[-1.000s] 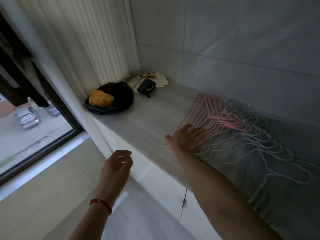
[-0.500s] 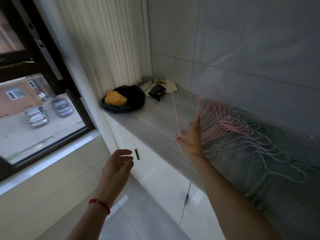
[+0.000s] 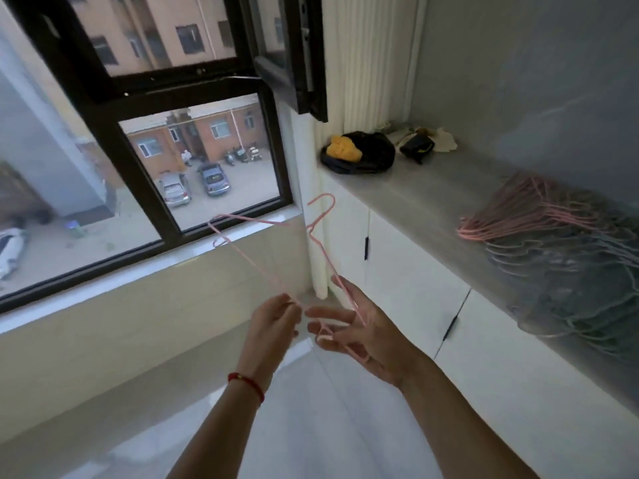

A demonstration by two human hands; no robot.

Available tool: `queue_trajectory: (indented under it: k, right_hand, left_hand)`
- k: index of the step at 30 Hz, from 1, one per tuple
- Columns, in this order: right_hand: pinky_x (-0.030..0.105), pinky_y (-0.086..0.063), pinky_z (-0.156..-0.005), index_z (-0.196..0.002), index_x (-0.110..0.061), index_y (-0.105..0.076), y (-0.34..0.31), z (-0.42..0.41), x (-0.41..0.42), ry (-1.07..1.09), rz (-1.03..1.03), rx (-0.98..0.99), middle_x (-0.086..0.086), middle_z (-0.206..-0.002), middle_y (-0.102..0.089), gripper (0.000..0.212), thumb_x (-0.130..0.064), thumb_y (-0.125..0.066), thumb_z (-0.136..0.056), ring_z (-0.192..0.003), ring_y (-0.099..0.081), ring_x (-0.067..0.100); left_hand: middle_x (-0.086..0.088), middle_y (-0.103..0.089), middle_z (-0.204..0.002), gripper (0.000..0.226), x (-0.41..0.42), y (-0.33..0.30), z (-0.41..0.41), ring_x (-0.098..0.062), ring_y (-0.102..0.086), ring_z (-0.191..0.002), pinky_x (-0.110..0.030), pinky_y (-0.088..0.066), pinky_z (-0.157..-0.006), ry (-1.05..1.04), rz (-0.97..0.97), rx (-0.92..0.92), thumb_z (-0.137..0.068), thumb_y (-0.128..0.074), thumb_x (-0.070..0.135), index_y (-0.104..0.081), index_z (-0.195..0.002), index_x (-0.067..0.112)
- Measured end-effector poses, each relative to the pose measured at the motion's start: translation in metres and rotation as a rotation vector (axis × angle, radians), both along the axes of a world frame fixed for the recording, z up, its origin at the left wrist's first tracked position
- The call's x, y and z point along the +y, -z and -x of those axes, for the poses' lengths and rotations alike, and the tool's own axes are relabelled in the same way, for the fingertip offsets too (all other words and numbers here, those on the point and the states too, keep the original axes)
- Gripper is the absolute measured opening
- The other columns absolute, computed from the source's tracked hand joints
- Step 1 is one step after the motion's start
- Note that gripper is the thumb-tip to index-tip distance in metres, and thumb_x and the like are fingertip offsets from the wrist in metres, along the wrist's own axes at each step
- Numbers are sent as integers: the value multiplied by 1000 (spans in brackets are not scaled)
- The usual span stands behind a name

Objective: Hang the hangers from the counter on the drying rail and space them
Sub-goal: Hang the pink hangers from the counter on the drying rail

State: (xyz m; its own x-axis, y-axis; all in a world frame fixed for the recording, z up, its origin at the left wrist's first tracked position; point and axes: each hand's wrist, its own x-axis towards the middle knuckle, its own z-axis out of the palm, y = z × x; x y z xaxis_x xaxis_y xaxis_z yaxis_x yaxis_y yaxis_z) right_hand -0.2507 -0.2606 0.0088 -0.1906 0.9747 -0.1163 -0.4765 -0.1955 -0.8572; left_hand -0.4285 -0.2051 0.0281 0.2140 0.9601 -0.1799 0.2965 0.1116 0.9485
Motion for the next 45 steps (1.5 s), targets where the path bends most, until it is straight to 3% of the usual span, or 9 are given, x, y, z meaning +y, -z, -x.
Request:
queue_trajectory:
  k: [5, 10, 14, 21, 26, 33, 38, 43, 45]
  right_hand:
    - [34, -54, -67, -140, -51, -42, -5, 82, -31, -189, -10, -203, 9, -132, -58, 57, -18, -61, -98, -103, -65, 29]
    - [21, -50, -57, -133, -60, -48, -12, 163, -66, -428, 61, -201, -4, -131, -66, 36, -58, -37, -99, -108, -68, 22]
    - [30, -45, -57, -129, -52, -59, -10, 250, -102, -630, 97, -106, 13, -119, -73, 33, -51, -50, -97, -87, -59, 27]
    - [52, -56, -90, -131, -33, -64, -27, 396, -190, -971, 81, -11, 19, -125, -68, 42, -22, -64, -90, -107, -68, 41]
    - [49, -60, -82, -133, -42, -57, -36, 514, -241, -1013, 31, -166, 16, -115, -66, 56, -24, -77, -84, -104, -68, 40]
    - [45, -60, -80, -136, -44, -45, -48, 698, -325, -1009, 4, -324, 4, -114, -72, 67, -29, -81, -83, -96, -75, 26]
    - [50, -41, -110, -153, -40, -21, -53, 798, -370, -904, -134, -442, -6, -124, -62, 87, -40, -76, -85, -108, -64, 17]
    - [18, -44, -65, -157, -28, -12, -74, 878, -382, -880, -200, -458, -14, -104, -57, 88, -43, -68, -91, -76, -55, -1]
    - [18, -43, -68, -154, -29, -17, -82, 906, -375, -881, -265, -473, -12, -106, -56, 83, -49, -66, -90, -80, -54, 0]
  left_hand:
    - [-9, -77, -99, 18, -64, 15, 81, -30, -71, -97, -42, -60, -83, -249, 51, -75, -100, -60, 20, -75, -104, 11]
    - [-4, -76, -112, 21, -152, 5, 167, -24, -69, -100, -44, -59, -91, -426, 138, -107, -100, -60, 25, -79, -109, 26]
    - [3, -75, -118, 22, -237, -9, 235, -28, -67, -112, -44, -59, -95, -608, 169, -81, -101, -58, 38, -76, -113, 43]
    - [-5, -77, -109, 47, -355, -29, 351, -29, -71, -104, -46, -57, -96, -963, 128, -141, -102, -49, 48, -75, -107, 9]
    - [-3, -67, -123, 32, -420, -25, 438, -22, -66, -107, -41, -61, -90, -1240, 32, -208, -101, -54, 48, -67, -116, 22]
    - [5, -64, -117, 34, -499, -52, 590, -22, -60, -119, -44, -55, -100, -1199, 15, -145, -104, -45, 50, -65, -110, 23]
    - [1, -68, -103, 49, -523, -57, 675, -19, -63, -97, -35, -63, -79, -1166, 32, -75, -103, -30, 61, -62, -106, 25]
    - [-8, -70, -83, 72, -524, -55, 757, -15, -53, -67, -25, -45, -53, -1250, -52, -100, -86, -30, 82, -68, -112, 26]
    - [-7, -60, -73, 71, -522, -58, 791, -16, -46, -63, -24, -39, -50, -1270, -76, -83, -88, -33, 81, -71, -108, 24]
